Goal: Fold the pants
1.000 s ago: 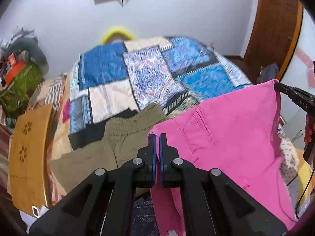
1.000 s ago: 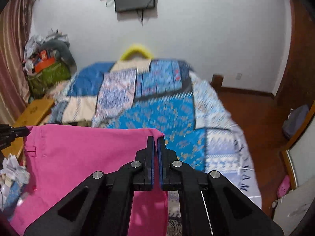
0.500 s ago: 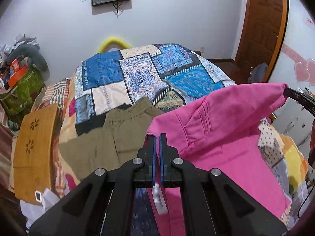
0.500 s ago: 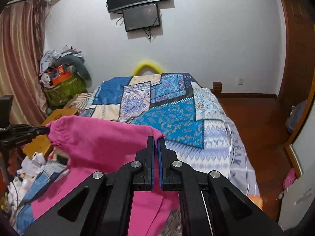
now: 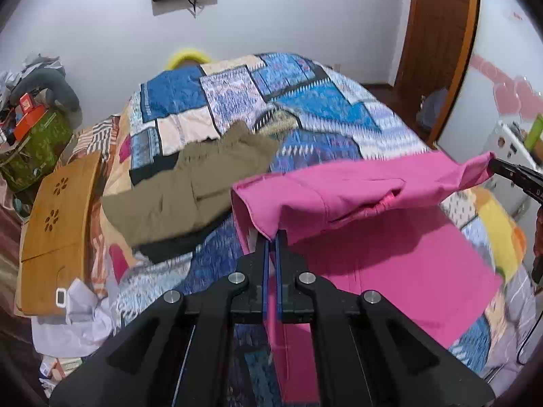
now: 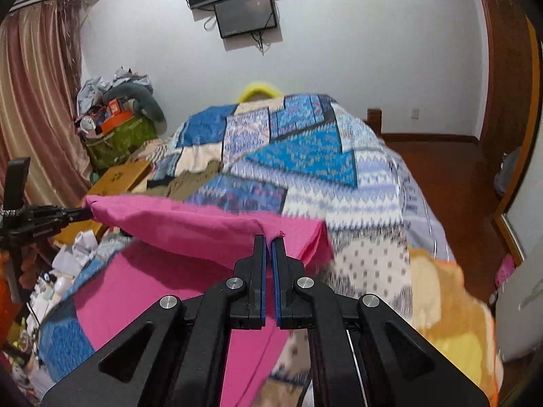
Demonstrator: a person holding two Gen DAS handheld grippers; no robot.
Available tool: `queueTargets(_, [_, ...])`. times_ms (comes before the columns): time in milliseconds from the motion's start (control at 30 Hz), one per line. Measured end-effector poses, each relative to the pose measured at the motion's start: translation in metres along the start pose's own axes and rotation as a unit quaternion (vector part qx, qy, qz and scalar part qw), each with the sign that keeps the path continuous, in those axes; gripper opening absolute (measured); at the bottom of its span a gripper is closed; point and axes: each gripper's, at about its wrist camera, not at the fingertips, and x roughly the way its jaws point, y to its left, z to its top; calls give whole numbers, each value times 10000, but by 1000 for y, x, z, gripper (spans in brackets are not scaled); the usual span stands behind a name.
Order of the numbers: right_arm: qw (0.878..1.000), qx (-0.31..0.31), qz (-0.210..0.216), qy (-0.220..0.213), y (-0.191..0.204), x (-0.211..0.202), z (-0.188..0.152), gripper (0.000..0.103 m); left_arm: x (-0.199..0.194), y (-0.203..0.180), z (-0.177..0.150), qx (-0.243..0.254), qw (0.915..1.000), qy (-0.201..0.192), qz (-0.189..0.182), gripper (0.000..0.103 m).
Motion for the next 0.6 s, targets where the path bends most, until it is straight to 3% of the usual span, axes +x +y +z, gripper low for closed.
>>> queueTargets(333, [9972,144,-79,730,3,10,-66,3,20,-8,-51,-44,9983,546,178,3])
queueTargets(500, [9961,320,-185,799,7,2,-88,4,20,0,-64,-229,9964,717,396,9])
queueTargets(600, [9958,462,-268,741,8,-7,-96,4,12,2,-67,-203,9962,667,523,18])
